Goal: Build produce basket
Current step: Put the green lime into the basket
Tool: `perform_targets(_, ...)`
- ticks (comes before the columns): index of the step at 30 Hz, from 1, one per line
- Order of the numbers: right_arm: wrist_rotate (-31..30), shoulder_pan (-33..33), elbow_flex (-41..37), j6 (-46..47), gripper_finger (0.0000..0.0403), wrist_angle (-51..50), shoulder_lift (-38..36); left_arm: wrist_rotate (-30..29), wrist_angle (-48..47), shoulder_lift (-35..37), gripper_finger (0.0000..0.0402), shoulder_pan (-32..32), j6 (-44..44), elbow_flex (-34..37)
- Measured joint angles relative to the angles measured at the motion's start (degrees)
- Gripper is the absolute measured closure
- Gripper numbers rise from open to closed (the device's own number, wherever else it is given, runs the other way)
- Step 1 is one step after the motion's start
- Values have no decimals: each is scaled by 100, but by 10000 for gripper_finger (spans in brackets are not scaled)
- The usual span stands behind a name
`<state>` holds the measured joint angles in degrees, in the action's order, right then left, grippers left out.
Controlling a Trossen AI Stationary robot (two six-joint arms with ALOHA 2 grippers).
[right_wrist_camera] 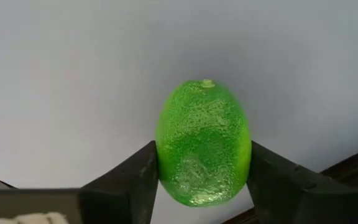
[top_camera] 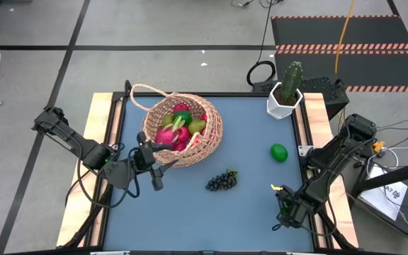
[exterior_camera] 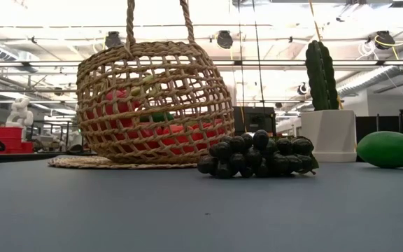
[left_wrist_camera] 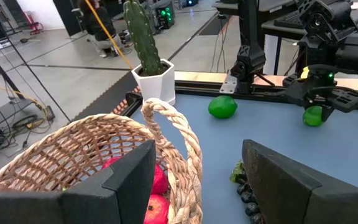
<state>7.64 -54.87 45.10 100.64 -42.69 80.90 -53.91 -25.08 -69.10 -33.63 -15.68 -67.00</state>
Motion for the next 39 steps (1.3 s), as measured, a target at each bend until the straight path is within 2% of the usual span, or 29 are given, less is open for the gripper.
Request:
perform_targets(10, -178, 10, 0, 49, 192, 404, 0, 0, 0, 0, 162, 0, 2, 0)
perform_targets(15, -724, 97, 0, -162, 192, 987, -44, 0, 0, 0, 163, 0, 2, 0)
perform_targets(19, -1499, 222, 0, -628, 192, 1536, -212, 0, 0, 0, 163, 0, 4, 0)
perform_targets(23, -2497, 380, 0, -1542, 192, 2144, -454, 0, -13, 0, 163, 0, 4, 0)
perform_targets(29, -3797, 642, 0, -3509, 192, 3200, -846, 0, -31, 0, 163, 0, 2, 0)
perform_targets(34, -4332, 869, 0, -5033, 192, 3907, -1094, 0, -33, 0, 162, 0, -5, 0)
perform_targets(39, -4581, 1109, 0, -6181, 192, 4342, -1267, 0, -39, 0, 163, 0, -11, 0)
